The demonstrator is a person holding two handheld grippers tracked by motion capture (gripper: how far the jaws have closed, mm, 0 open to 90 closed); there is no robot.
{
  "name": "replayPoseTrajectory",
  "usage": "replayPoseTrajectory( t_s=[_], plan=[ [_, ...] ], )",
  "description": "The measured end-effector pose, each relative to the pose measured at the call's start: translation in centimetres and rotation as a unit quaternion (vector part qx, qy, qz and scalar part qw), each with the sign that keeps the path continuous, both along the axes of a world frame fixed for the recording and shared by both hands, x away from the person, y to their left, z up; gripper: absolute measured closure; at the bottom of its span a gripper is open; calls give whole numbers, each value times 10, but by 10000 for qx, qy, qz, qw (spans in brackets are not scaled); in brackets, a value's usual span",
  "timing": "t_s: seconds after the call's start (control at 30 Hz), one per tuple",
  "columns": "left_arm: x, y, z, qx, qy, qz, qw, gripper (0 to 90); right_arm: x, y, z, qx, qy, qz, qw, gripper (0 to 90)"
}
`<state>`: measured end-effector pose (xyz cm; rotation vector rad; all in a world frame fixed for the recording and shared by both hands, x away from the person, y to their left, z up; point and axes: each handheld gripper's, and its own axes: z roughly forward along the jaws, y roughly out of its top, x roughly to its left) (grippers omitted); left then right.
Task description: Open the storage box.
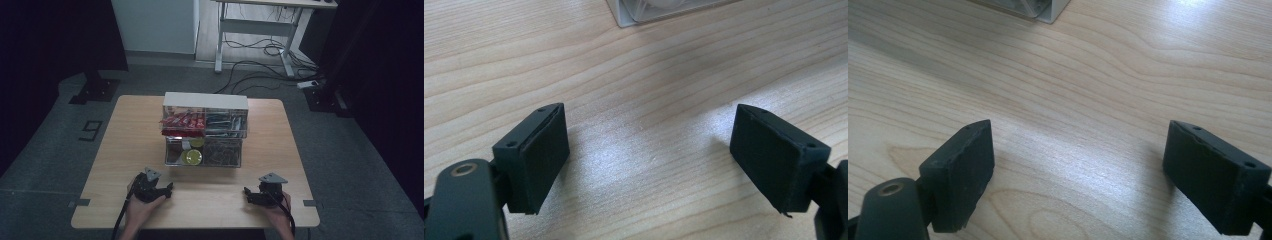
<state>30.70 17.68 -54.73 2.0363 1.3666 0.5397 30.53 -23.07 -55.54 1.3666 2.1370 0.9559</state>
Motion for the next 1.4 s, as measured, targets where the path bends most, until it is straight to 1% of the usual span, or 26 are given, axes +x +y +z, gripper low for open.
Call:
replayPoseTrajectory(
  t_s=[0.13, 0.33, 0.37, 0.4, 0.47, 0.53, 0.57, 0.67, 0.7, 0.73, 0.77, 0.8, 0.83, 0.87, 0.9, 0.93, 0.97, 1.0, 1.03, 1.07, 1.1, 1.13, 1.2, 1.3, 1.37, 1.4],
  plan=[
    [0, 0, 0, 0, -6, 32, 10000, 158, 1, -1, 0, 18, 4, -5, 10000, 135],
    [-3, 2, 1, 4, -44, 145, 9999, 197, 1, -5, 0, 19, -5, -58, 10000, 141],
    [-4, 3, 1, 5, -62, 223, 9997, 213, 2, -6, 0, 20, -3, -69, 10000, 142],
    [-5, 5, 4, -5, -99, 326, 9994, 265, 2, -8, 0, 19, -8, -95, 10000, 144],
    [-6, 7, 5, -38, -135, 365, 9992, 285, 2, -9, 0, 20, -8, -101, 9999, 144],
    [-8, 9, 9, -102, -233, 430, 9988, 354, 3, -10, 0, 10, -11, -99, 9999, 146],
    [-8, 9, 9, -102, -233, 430, 9988, 378, 4, -10, 0, 6, -14, -94, 10000, 147],
    [-11, 11, 12, -187, -271, 377, 9987, 435, 5, -10, 0, 5, -10, -98, 10000, 148],
    [-12, 11, 12, -220, -290, 360, 9987, 470, 5, -10, 0, 7, -9, -100, 9999, 149],
    [-14, 12, 14, -318, -305, 262, 9987, 535, 5, -10, 0, 11, -13, -101, 9999, 149],
    [-14, 12, 14, -318, -305, 262, 9987, 569, 5, -10, 0, 11, -13, -101, 9999, 149],
    [-15, 13, 15, -439, -290, 179, 9985, 597, 5, -10, 0, 7, -10, -99, 10000, 149],
    [-15, 13, 15, -439, -290, 179, 9985, 622, 5, -10, 0, 7, -10, -99, 10000, 149],
    [-16, 15, 17, -541, -263, 96, 9981, 643, 5, -10, 0, 11, -13, -101, 9999, 149],
    [-16, 15, 17, -541, -263, 96, 9981, 661, 5, -10, 0, 11, -13, -101, 9999, 149],
    [-17, 16, 17, -695, -168, 73, 9974, 683, 5, -10, 0, 13, -13, -101, 9999, 149],
    [-17, 16, 17, -695, -168, 73, 9974, 706, 5, -10, 0, 13, -13, -101, 9999, 149],
    [-18, 19, 17, -872, -41, -16, 9962, 729, 5, -10, 0, 7, -9, -100, 9999, 149],
    [-18, 19, 17, -872, -41, -16, 9962, 754, 5, -10, 0, 7, -9, -100, 9999, 149],
    [-18, 20, 16, -961, 27, -57, 9954, 781, 5, -10, 0, 12, -13, -102, 9999, 150],
    [-18, 21, 16, -1039, 87, -111, 9945, 781, 5, -10, 0, 12, -13, -102, 9999, 150],
    [-18, 22, 16, -1129, 171, -132, 9934, 818, 6, -10, 0, 16, -15, -97, 10000, 150],
    [-18, 23, 16, -1165, 200, -179, 9928, 841, 6, -10, 0, 12, -18, -88, 10000, 152],
    [-20, 23, 17, -1180, 198, -218, 9926, 848, 7, -10, 0, 12, -16, -91, 10000, 154],
    [-22, 24, 20, -1185, 168, -230, 9925, 855, 7, -10, 0, 14, -23, -90, 10000, 157],
    [-24, 26, 22, -1212, 102, -207, 9924, 858, 8, -10, 0, 12, -22, -90, 10000, 158]
  ],
)
